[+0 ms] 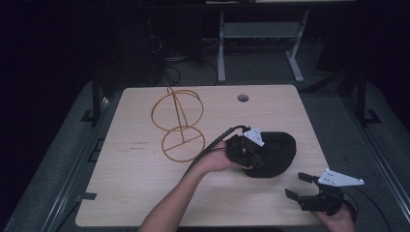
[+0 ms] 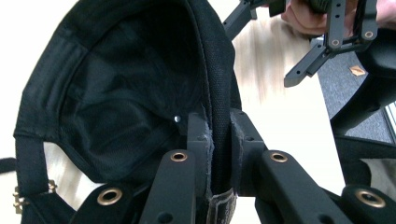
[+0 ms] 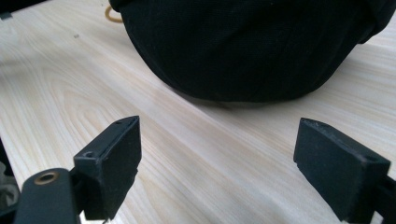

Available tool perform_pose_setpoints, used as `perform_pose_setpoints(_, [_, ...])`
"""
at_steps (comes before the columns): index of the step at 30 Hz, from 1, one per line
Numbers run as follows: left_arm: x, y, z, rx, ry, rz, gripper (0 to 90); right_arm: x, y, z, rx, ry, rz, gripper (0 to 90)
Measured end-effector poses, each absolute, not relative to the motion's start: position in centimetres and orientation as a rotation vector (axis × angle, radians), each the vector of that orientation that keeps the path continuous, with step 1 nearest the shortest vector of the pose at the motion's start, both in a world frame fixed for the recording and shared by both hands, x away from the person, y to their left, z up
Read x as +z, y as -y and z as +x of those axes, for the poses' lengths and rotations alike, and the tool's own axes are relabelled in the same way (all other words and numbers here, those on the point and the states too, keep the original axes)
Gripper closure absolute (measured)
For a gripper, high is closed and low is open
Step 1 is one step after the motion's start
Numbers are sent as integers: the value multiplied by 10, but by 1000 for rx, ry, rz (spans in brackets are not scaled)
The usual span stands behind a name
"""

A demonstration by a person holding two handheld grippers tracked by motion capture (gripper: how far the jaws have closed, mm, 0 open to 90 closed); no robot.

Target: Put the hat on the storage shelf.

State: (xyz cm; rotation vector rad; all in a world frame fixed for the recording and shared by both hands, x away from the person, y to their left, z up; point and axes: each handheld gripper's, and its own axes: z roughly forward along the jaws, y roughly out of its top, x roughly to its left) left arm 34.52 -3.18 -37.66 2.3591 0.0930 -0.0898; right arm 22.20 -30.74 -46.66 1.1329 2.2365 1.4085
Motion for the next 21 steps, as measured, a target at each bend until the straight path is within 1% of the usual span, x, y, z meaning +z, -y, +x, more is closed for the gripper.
perform_pose_setpoints(8, [-357, 25, 346, -138, -124, 2265, 806, -459, 297, 220, 1440, -2228, 1099, 143])
perform_pose_setpoints(11, [-353, 25, 346, -143, -130, 2255, 805, -457, 294, 220, 1440, -2220, 1085, 143])
perform_pose_setpoints(21, [-320, 19, 351, -158, -164, 2139, 807, -440, 294, 225, 1530, -2140, 1075, 142])
